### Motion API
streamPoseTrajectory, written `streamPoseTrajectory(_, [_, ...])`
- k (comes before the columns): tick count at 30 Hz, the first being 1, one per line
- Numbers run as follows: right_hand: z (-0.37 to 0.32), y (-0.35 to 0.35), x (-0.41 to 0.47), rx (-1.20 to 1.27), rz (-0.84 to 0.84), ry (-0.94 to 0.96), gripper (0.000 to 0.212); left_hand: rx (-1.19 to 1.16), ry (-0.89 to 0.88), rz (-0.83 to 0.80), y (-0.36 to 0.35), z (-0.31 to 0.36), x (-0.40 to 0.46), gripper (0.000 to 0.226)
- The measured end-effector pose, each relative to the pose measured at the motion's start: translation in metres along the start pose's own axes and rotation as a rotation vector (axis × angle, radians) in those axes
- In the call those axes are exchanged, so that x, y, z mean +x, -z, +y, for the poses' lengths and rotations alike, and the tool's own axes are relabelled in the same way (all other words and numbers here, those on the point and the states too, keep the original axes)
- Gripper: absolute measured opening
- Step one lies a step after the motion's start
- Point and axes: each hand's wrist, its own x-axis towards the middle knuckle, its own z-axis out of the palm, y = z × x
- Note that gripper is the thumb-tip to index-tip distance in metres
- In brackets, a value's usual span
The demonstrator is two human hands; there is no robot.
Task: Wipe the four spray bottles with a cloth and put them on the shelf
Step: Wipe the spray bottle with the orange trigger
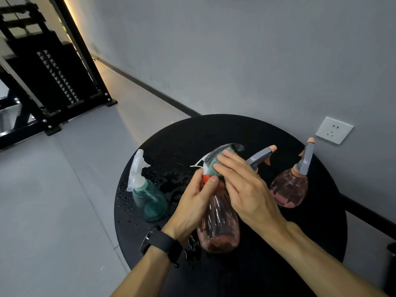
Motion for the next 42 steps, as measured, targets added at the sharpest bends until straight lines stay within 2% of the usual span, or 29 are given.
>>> streamPoseTrajectory(3, [0.006,0.0,-0.005,-0.019,0.014,-0.039,0.035,-0.073,0.028,0.035,0.007,0.0,0.001,0.021])
streamPoseTrajectory(8, [0.007,0.003,-0.009,-0.021,0.051,-0.062,0.038,-0.037,0.005,0.037,0.016,0.004,0.003,0.011])
streamPoseTrajectory(12, [0.003,0.011,-0.002,-0.027,0.186,-0.081,0.034,0.04,-0.002,0.037,0.02,0.005,0.002,0.017])
streamPoseTrajectory(16, [-0.009,0.012,0.006,-0.012,0.294,0.0,0.031,0.126,-0.006,-0.007,0.018,0.002,-0.001,0.013])
streamPoseTrajectory(20, [-0.016,0.001,0.01,0.013,0.204,0.083,0.034,0.205,-0.031,-0.071,0.009,0.001,-0.004,0.013])
streamPoseTrajectory(24, [-0.014,-0.008,0.007,-0.013,0.097,0.06,0.035,0.195,-0.064,-0.057,0.008,0.001,-0.005,0.02])
streamPoseTrajectory(27, [-0.012,-0.012,0.004,-0.017,0.098,0.045,0.031,0.164,-0.059,-0.036,0.009,-0.001,-0.005,0.023])
streamPoseTrajectory(33, [-0.001,-0.014,-0.005,-0.049,0.105,-0.008,0.033,-0.084,0.029,0.091,0.018,0.003,-0.001,0.021])
streamPoseTrajectory(38, [-0.001,-0.012,-0.008,-0.033,0.116,-0.033,0.035,-0.061,0.045,0.101,0.023,0.004,0.0,0.011])
streamPoseTrajectory(42, [-0.004,-0.004,-0.003,0.006,0.221,-0.084,0.03,0.119,0.019,0.144,0.022,0.005,-0.001,0.021])
